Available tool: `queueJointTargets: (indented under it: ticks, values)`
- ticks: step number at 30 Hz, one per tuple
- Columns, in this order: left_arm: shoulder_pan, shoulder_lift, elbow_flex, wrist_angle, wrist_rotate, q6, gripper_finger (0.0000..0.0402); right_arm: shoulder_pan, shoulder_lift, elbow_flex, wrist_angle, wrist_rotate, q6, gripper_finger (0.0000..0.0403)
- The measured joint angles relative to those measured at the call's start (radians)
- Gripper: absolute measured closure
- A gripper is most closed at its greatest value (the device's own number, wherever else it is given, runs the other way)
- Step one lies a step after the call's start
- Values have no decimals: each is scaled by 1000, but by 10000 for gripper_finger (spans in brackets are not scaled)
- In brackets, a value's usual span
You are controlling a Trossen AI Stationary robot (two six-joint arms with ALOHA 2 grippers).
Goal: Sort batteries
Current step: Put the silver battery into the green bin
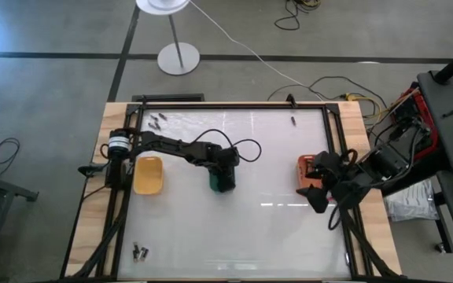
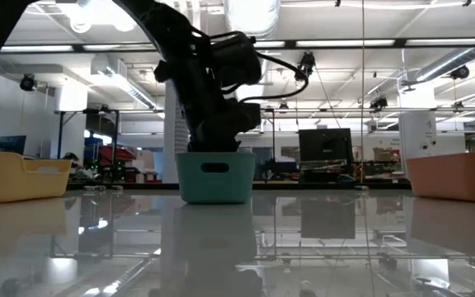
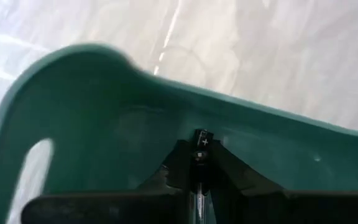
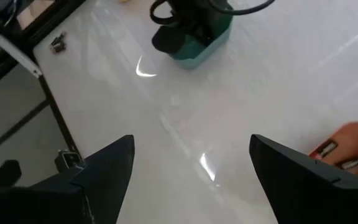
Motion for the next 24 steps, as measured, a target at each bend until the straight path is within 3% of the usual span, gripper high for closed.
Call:
queueJointTargets:
  ticks: [3, 12, 17, 24]
  values:
    - [0, 10, 2, 1, 14, 16, 383, -1, 18, 1, 12, 8, 62, 99]
    - [-1, 12, -1, 3, 10, 79, 308, -2, 77, 4, 52, -10, 217, 86]
    - [-2, -3, -1, -19, 10, 85, 276, -2, 95, 34, 41, -41, 227, 74]
    - [-18, -101, 64, -184, -25, 78, 241, -12, 93, 64, -33, -39, 164, 95]
